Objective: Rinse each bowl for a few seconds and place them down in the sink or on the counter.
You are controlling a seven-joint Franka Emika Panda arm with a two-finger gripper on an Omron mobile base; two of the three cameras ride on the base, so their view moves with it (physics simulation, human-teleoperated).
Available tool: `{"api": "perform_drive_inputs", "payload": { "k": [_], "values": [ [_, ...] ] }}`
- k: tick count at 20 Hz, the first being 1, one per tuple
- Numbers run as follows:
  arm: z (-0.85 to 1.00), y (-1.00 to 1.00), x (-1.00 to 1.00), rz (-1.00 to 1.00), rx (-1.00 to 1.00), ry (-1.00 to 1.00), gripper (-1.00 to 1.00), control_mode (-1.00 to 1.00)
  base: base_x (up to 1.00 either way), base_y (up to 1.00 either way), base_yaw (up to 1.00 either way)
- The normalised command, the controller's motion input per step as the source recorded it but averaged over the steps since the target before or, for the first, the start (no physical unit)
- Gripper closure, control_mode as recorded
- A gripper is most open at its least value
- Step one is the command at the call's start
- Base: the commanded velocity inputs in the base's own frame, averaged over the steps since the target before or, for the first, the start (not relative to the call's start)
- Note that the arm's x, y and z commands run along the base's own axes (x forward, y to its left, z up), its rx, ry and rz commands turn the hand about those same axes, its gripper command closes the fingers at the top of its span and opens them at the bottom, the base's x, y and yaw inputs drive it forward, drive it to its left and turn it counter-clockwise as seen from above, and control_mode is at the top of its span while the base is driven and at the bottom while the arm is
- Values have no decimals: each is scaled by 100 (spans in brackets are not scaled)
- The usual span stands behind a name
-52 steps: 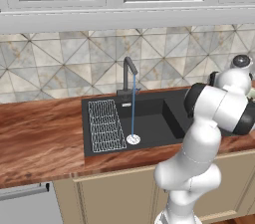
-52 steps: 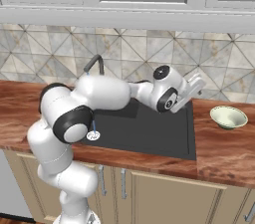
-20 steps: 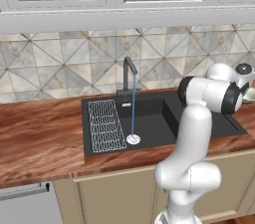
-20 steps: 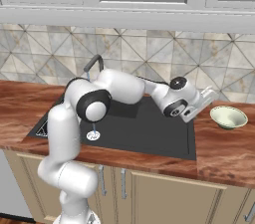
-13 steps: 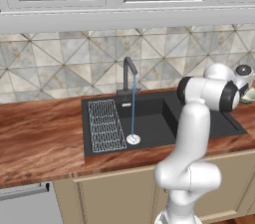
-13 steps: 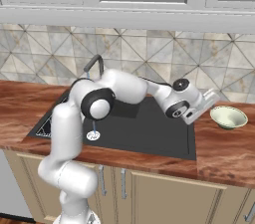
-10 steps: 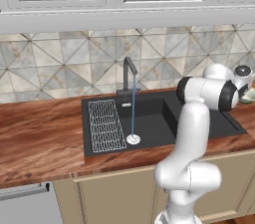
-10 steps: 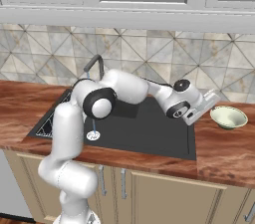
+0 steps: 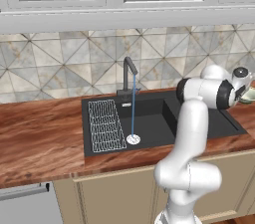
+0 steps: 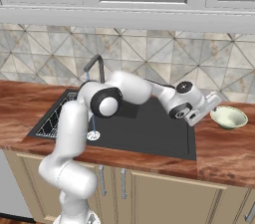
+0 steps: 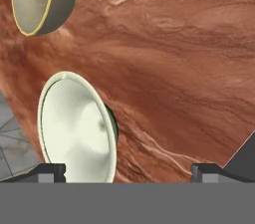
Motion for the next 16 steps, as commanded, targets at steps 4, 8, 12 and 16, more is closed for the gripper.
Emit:
{"api": "perform_drive_inputs", "payload": {
  "k": [4,8,12,16],
  "values": [
    [-15,-17,15,0,0,0,-100,-100,0,0,0],
    [-15,-16,16,0,0,0,-100,-100,0,0,0],
    [-14,-18,17,0,0,0,-100,-100,0,0,0],
    [-16,-16,17,0,1,1,-100,-100,0,0,0]
  ]
}}
